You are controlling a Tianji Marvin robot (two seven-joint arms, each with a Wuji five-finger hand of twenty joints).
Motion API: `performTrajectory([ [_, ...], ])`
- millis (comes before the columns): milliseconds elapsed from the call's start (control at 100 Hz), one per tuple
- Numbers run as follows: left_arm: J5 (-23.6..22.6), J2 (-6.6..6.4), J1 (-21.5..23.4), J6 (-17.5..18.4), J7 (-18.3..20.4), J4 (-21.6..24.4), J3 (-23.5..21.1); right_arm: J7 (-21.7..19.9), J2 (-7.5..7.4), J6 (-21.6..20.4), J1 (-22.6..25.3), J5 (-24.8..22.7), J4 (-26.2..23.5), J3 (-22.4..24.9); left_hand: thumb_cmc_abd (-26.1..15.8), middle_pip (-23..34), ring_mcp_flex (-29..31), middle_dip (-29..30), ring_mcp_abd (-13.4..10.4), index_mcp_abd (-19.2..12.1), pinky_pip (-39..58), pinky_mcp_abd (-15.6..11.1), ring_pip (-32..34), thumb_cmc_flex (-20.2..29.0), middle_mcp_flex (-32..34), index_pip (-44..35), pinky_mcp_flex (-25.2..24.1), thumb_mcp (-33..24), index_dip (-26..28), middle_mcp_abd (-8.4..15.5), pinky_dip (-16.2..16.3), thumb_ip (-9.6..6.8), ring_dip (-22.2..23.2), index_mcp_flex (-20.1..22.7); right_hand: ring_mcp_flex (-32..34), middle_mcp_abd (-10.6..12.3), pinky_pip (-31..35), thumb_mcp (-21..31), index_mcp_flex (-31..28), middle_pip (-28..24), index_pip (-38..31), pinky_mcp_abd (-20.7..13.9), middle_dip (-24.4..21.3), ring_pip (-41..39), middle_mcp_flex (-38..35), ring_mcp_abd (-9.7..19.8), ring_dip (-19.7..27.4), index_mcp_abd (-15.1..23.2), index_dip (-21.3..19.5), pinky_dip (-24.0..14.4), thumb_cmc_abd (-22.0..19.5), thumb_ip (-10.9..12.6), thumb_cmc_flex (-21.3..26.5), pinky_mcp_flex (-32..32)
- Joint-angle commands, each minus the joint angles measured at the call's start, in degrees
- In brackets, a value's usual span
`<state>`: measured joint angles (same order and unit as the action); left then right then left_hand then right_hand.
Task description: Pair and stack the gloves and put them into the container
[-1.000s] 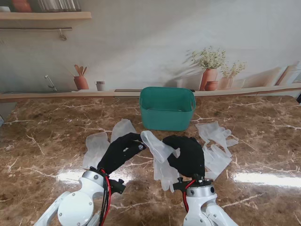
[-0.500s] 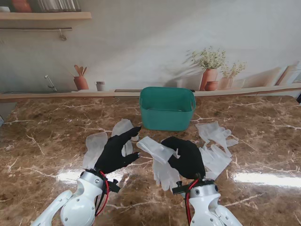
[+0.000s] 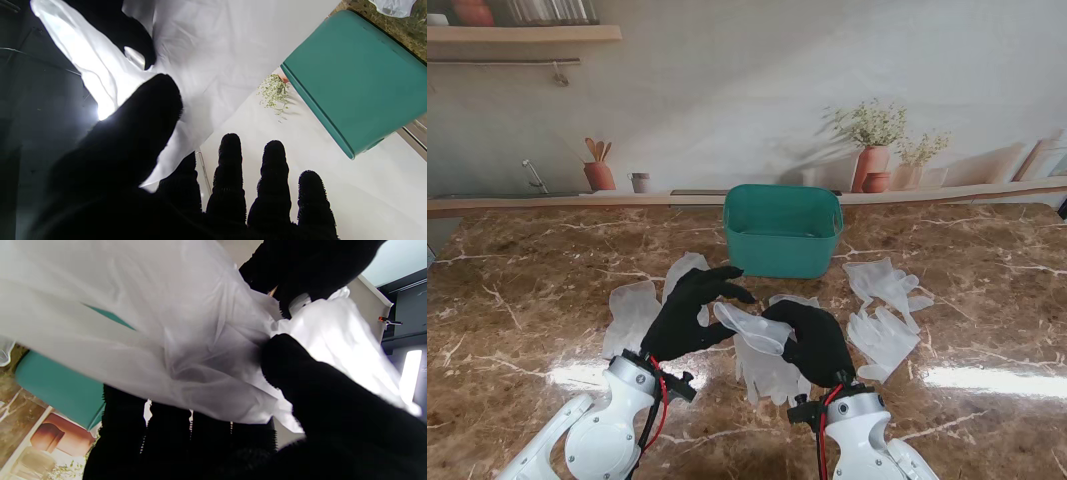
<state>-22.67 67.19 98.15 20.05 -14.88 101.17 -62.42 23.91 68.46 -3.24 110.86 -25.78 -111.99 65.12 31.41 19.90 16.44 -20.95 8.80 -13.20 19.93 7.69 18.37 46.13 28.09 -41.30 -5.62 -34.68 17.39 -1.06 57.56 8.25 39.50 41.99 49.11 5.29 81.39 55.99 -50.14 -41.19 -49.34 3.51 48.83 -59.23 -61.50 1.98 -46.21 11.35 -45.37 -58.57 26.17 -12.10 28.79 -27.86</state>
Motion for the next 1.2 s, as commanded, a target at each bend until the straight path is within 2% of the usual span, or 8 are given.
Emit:
performTrajectory([
  [0,-0.1,-0.10,0.3,-0.9,0.5,0.0,-0.2,-1.2,0.07,0.6,0.4,0.7,0.2,0.0,-1.7,0.5,0.0,-0.6,-2.9,-3.3,-1.9,-2.6,-0.9,3.0,3.6,-9.8,-0.6,4.9,-1.3,2.8,2.4,1.20,-0.4,8.5,1.4,-0.2,2.4,2.4,-2.1,-0.5,-3.0,-0.4,0.7,-1.1,-1.1,-0.1,-1.7,1.1,0.5,-0.1,0.1,-2.4,-1.0,-0.4],
  [80,-0.1,-0.05,0.4,-1.7,0.4,0.0,-0.3,-1.4,0.05,0.5,0.6,1.0,0.2,0.3,-3.7,2.4,2.2,-1.7,-2.6,-2.0,-0.1,-2.7,0.8,3.2,10.0,-11.8,-0.3,5.9,0.1,3.6,3.3,1.34,0.7,8.4,1.4,-0.4,2.6,2.5,-2.3,0.8,-2.3,-0.3,-0.5,-1.0,-1.5,-0.2,-1.5,0.6,3.8,0.3,0.3,-2.4,-2.2,-0.4],
  [170,1.0,0.03,1.0,-2.6,0.5,0.6,-0.6,-1.6,-0.05,-0.3,1.1,1.1,0.3,1.2,-6.6,4.2,9.9,-7.7,-1.4,1.3,4.4,-2.3,4.6,3.1,23.8,-9.3,0.1,8.0,3.3,3.7,3.1,1.31,2.9,9.6,1.7,-1.7,2.0,0.0,-7.0,3.6,4.5,0.2,-4.7,0.9,-2.7,-1.3,-0.5,-1.9,9.6,1.1,-2.1,0.4,-11.5,-0.3],
  [330,3.5,-0.31,2.0,-3.8,2.9,2.3,-1.1,-0.2,-0.17,-2.1,2.3,-1.7,0.6,2.5,-8.2,6.5,22.2,-6.6,2.8,4.3,16.2,0.6,14.0,2.6,36.7,-7.2,1.1,7.4,6.7,-1.1,0.7,1.53,9.0,10.7,2.5,-1.8,0.9,-1.0,-10.6,5.0,3.7,1.1,-6.7,1.7,-5.8,-2.2,-0.1,0.7,13.9,1.7,-1.4,0.3,-10.7,0.0],
  [450,2.9,-0.87,2.3,-4.6,4.9,3.1,-1.2,0.7,-0.54,-3.1,3.6,-5.3,0.9,3.6,-6.4,9.3,29.4,-7.2,3.7,5.0,26.7,3.4,20.3,1.4,43.6,-7.3,3.0,4.0,5.4,-1.8,-3.1,1.53,11.3,11.0,3.2,-1.6,0.6,0.4,-12.3,4.7,0.2,2.0,-6.5,2.0,-7.6,-2.2,0.0,-0.4,13.0,1.8,1.0,-0.2,-9.3,-0.3],
  [670,3.2,-1.63,1.7,-5.4,8.3,2.7,-0.8,0.0,-1.38,-3.6,5.8,-9.5,1.2,4.9,-5.4,10.9,33.9,-8.0,3.3,5.6,33.8,5.0,23.4,0.7,48.2,-7.6,6.0,2.2,3.0,-0.4,-4.9,1.75,11.6,11.3,6.0,-2.1,2.7,2.5,-13.2,1.4,-4.0,2.3,-3.7,-1.0,-9.5,-1.4,-1.3,-0.7,7.0,1.5,5.1,-2.7,-7.3,-3.1],
  [850,7.6,-2.38,1.7,-4.5,13.0,1.8,-1.0,-1.0,-1.56,-4.9,7.6,-8.8,1.5,5.7,-6.2,10.7,34.5,-7.8,3.4,8.1,34.8,4.2,23.5,1.3,49.4,-8.0,5.9,3.1,2.7,-0.6,-5.6,2.04,11.3,11.3,8.1,-3.1,5.1,4.3,-16.6,0.0,-3.7,3.1,-2.3,-3.5,-12.1,-2.6,-2.1,-2.1,3.7,1.4,4.2,0.7,-9.0,-4.5],
  [1190,10.5,-2.50,-1.7,-8.5,16.0,-1.3,1.7,-1.6,-1.25,-1.3,6.9,-6.4,2.8,5.7,-6.8,10.6,35.5,-6.9,3.3,10.5,36.8,3.8,23.7,2.8,50.6,-8.7,6.3,5.8,1.7,-0.5,-6.9,1.45,10.8,11.6,8.8,-3.2,6.5,4.4,-17.4,-0.4,-3.3,3.0,-1.4,-4.4,-12.8,-2.5,-2.3,-2.3,1.7,1.6,3.8,1.2,-9.3,-5.4],
])
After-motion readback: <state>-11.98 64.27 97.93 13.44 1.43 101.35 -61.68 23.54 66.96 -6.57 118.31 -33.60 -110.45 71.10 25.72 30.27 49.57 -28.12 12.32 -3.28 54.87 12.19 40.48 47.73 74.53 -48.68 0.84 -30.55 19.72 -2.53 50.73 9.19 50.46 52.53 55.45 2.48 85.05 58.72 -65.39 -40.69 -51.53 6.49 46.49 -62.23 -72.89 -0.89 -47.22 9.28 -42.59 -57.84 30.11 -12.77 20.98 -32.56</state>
